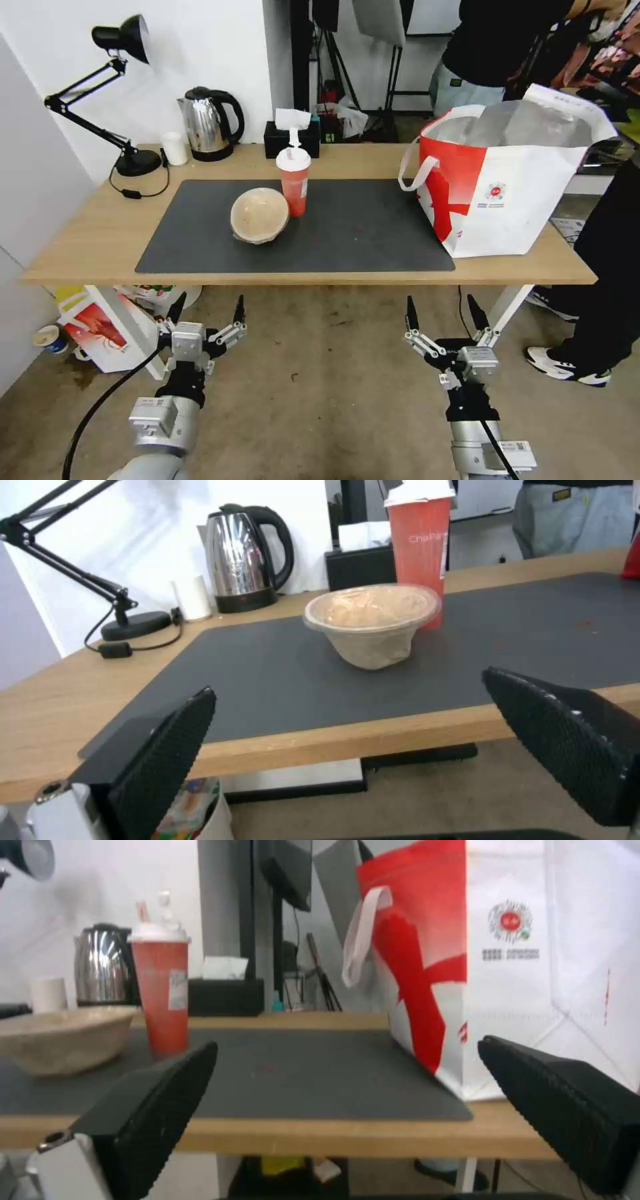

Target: Pick up the trash from the table and place it into the takeout bag.

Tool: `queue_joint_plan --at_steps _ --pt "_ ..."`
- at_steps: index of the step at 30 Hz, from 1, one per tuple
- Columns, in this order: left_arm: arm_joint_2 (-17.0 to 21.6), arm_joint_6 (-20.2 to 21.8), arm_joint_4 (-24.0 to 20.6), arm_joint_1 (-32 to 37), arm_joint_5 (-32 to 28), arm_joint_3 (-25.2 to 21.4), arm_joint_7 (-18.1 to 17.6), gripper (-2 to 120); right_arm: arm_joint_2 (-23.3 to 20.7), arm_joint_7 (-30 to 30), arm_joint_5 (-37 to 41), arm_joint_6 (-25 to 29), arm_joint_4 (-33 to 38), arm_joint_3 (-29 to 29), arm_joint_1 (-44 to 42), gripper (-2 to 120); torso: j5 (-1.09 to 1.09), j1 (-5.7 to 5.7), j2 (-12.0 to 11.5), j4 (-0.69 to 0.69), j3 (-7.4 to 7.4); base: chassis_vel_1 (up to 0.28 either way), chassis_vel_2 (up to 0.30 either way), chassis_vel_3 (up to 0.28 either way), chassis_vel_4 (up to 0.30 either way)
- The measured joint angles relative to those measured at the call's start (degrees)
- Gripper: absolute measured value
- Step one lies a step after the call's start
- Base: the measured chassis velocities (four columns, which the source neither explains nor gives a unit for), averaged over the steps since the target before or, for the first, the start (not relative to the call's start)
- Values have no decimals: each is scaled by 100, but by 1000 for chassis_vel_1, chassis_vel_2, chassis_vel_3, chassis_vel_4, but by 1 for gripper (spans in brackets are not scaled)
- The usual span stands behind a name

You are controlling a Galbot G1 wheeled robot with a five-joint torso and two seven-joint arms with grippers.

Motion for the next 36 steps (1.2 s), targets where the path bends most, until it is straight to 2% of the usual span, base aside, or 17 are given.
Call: queue_joint_plan --at_steps 36 --pt "0 0 0 0 0 0 0 100 42 -19 -43 -29 -310 -132 109 100 0 0 0 0 0 0 0 0 0"
